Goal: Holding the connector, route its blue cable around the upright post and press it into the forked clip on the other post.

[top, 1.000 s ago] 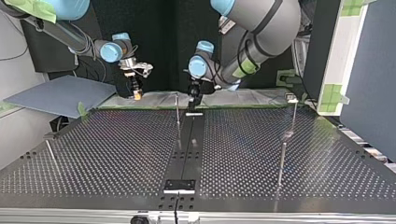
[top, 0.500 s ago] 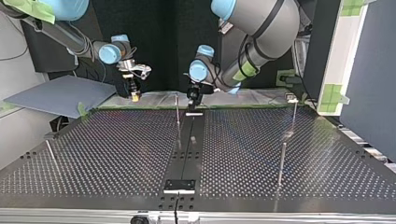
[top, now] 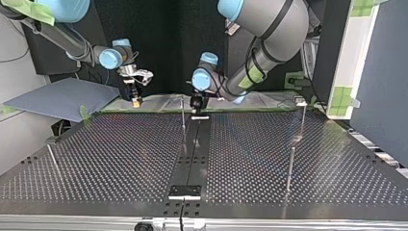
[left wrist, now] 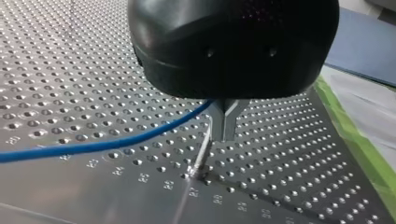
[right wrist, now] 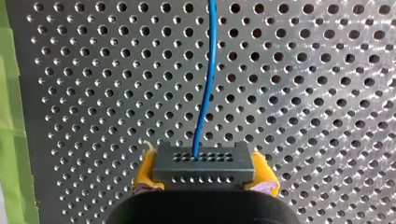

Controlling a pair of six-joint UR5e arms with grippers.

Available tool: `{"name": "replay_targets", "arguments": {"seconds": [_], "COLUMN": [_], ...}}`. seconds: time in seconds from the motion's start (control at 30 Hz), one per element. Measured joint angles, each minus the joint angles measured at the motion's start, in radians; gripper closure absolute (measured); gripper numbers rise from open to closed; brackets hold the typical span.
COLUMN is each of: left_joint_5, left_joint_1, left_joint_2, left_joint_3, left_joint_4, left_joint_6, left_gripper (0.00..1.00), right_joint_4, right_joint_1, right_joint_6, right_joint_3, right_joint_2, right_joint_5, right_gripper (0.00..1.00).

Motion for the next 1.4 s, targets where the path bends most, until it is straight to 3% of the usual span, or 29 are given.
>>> {"name": "replay_targets", "arguments": {"seconds": [0.33,0.37,0.4,0.47,0.5,0.57,0.6,0.63,0.67,0.7,0.73,0.8,0.83,1.4], "left_joint_5": [-0.003,-0.003,-0.003,-0.002,-0.003,-0.003,-0.005,-0.009,-0.013,-0.018,-0.024,-0.03,-0.032,0.008], "left_joint_1": [0.0,-0.001,-0.001,-0.002,-0.003,-0.006,-0.007,-0.009,-0.01,-0.01,-0.011,-0.012,-0.012,-0.032], "left_joint_2": [0.0,0.0,0.0,0.0,0.0,0.0,0.0,0.0,0.0,0.0,0.001,0.001,0.001,0.021], "left_joint_3": [0.014,0.014,0.014,0.014,0.014,0.014,0.014,0.013,0.013,0.013,0.013,0.013,0.013,0.011], "left_joint_4": [-0.015,-0.016,-0.018,-0.025,-0.029,-0.039,-0.046,-0.055,-0.063,-0.07,-0.08,-0.095,-0.104,-0.183], "left_joint_6": [-0.001,0.0,0.0,0.003,0.006,0.016,0.021,0.027,0.031,0.034,0.04,0.05,0.058,0.117], "left_gripper": [0.98,0.91,0.91,0.56,0.56,0.35,0.35,0.21,0.14,0.14,0.07,0.07,0.0,0.0], "right_joint_4": [0.007,0.007,0.007,0.007,0.007,0.007,0.007,0.007,0.007,0.007,0.007,0.008,0.008,0.013], "right_joint_1": [-0.005,-0.005,-0.005,-0.006,-0.006,-0.006,-0.006,-0.006,-0.006,-0.006,-0.006,-0.005,-0.006,-0.004], "right_joint_6": [0.003,0.003,0.003,0.003,0.003,0.003,0.003,0.003,0.003,0.003,0.003,0.003,0.003,0.0], "right_joint_3": [-0.007,-0.007,-0.007,-0.008,-0.008,-0.008,-0.008,-0.008,-0.008,-0.008,-0.008,-0.008,-0.008,-0.008], "right_joint_2": [0.001,0.001,0.001,0.001,0.001,0.001,0.001,0.001,0.001,0.001,0.002,0.002,0.002,0.005], "right_joint_5": [0.0,0.0,0.0,0.0,0.0,-0.001,-0.001,-0.001,-0.001,-0.002,-0.002,-0.002,-0.003,-0.004], "right_gripper": [1.0,1.0,1.0,1.0,1.0,1.0,1.0,1.0,1.0,1.0,1.0,1.0,1.0,1.0]}}
